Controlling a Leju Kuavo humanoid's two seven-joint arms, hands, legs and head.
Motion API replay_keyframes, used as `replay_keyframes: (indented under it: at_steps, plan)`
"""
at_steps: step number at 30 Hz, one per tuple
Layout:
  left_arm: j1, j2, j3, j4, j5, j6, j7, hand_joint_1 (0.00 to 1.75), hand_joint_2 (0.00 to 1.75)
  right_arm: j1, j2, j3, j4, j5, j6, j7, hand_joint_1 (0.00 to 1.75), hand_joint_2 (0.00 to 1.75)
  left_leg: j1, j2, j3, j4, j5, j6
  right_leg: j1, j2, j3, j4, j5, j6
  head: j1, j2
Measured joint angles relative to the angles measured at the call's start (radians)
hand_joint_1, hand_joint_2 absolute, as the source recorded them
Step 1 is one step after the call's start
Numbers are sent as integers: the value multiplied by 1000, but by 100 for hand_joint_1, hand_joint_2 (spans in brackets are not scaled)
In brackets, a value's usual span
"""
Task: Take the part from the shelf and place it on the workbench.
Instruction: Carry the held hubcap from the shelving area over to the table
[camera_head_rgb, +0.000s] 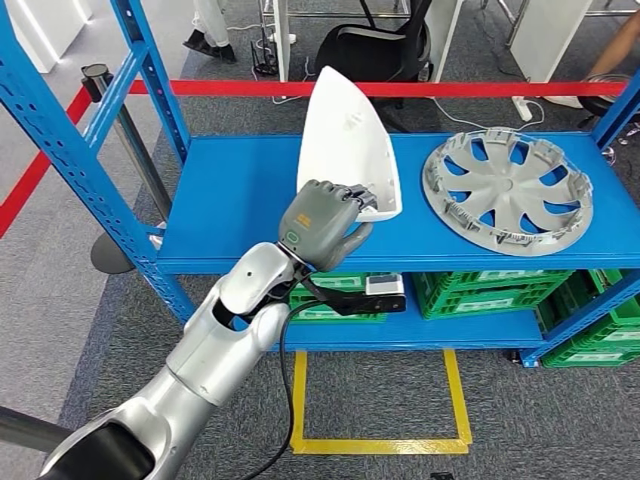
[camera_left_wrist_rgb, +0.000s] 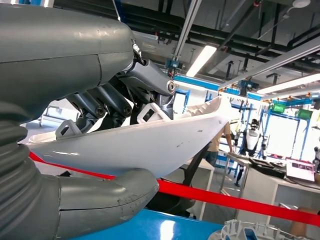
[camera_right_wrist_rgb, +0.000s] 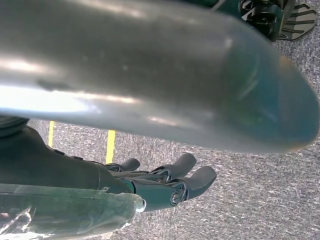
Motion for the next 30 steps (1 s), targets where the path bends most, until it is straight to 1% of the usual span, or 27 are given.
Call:
replay_keyframes:
  at_steps: [6, 10, 15, 16, 17, 18, 19, 20, 21, 22, 23, 24, 25, 26, 27, 28, 29, 30]
  plan:
    - [3, -1, 4, -2, 12, -5, 2, 175, 175, 0, 0, -1, 0, 0, 0, 0, 0, 0, -2, 0, 0, 1, -2, 2, -2, 0, 1, 0, 0, 1, 0, 0]
    - [8, -1, 5, -2, 13, -9, 2, 175, 175, 1, 0, -1, 0, 0, 0, 0, 0, 0, -7, 0, 0, 2, -5, 7, -7, 0, 1, 0, -1, 5, 0, 0]
    - [9, -1, 7, -4, 15, -9, 2, 175, 175, 2, 0, -6, 0, 0, 0, 0, 0, 0, -14, 0, 0, 5, -8, 19, -14, 0, 4, -3, -2, 17, 0, 0]
    - [9, -2, 8, -5, 15, -9, 2, 175, 175, 2, 0, -8, 0, 0, 0, 0, 0, 0, -12, 0, 2, 1, -5, 22, -14, 0, 4, -1, -4, 20, 0, 0]
    - [9, -3, 9, -7, 15, -9, 2, 175, 175, 2, 0, -8, 0, 0, 0, 0, 0, 0, -10, 1, 5, -2, -4, 26, -14, -1, -1, 10, -14, 22, 0, 0]
    - [9, -4, 9, -9, 15, -9, 2, 175, 175, 2, 0, -9, 0, 0, 0, 0, 0, 0, -8, 2, 7, -6, -2, 30, -14, -2, -14, 40, -36, 22, 1, 0]
    - [10, -6, 9, -10, 14, -9, 3, 175, 175, 2, 0, -9, 0, 0, 1, 0, 0, 0, -7, 2, 9, -7, -1, 33, -13, -3, -38, 95, -69, 22, 2, 0]
    - [11, -6, 9, -10, 13, -9, 3, 175, 175, 3, 0, -10, 0, 0, 1, 0, 0, 0, -7, 2, 9, -7, -2, 34, -12, -4, -70, 167, -106, 22, 4, 0]
    - [14, -7, 9, -10, 11, -9, 4, 175, 175, 3, 0, -10, 0, 0, 1, 0, 0, 0, -8, 2, 9, -7, -2, 35, -11, -4, -102, 238, -136, 21, 4, 0]
    - [18, -7, 9, -10, 10, -9, 4, 175, 175, 5, 0, -10, 0, 0, 1, 0, 0, 0, -9, 2, 9, -7, -2, 35, -11, -4, -123, 286, -152, 21, 4, 0]
    - [21, -7, 9, -10, 9, -9, 4, 175, 175, 6, 0, -10, 0, 0, 1, 0, 0, 0, -9, 2, 8, -7, -1, 34, -10, -4, -126, 297, -148, 21, 4, 0]
    - [24, -7, 9, -10, 9, -9, 4, 175, 175, 6, 0, -10, 0, 0, 1, 0, 0, 0, -8, 2, 8, -6, -1, 32, -11, -4, -107, 265, -127, 20, 4, 0]
    - [25, -7, 9, -10, 9, -9, 4, 175, 175, 6, 0, -11, 0, 0, 1, 0, 0, 0, -7, 1, 8, -4, -1, 29, -12, -4, -72, 202, -97, 20, 4, 0]
    - [26, -7, 9, -10, 8, -9, 4, 175, 175, 5, 0, -11, 0, 0, 1, 0, 0, 0, -8, 1, 7, 0, -1, 24, -12, -5, -33, 131, -73, 21, 4, 0]
    - [26, -7, 10, -10, 8, -9, 4, 175, 175, 4, 0, -11, 0, 0, 1, 0, 0, 0, -9, 0, 5, 5, -3, 18, -12, -3, -1, 75, -55, 17, 4, 0]
    - [26, -7, 10, -10, 8, -9, 5, 175, 175, 2, 0, -11, 0, 0, 1, 0, 0, 0, -10, 0, 3, 9, -3, 12, -12, -2, 17, 42, -47, 13, 2, 0]
    - [26, -7, 10, -11, 8, -9, 5, 175, 175, 2, 1, -11, 0, 0, 1, 0, 0, 0, -11, 0, 2, 10, -2, 6, -10, 1, 22, 31, -46, 7, 1, 0]
    - [26, -7, 10, -11, 7, -9, 5, 175, 175, 2, 1, -11, 0, 0, 1, 0, 0, 0, -11, 0, 1, 9, -1, 5, -9, 3, 21, 31, -42, 1, 0, 0]
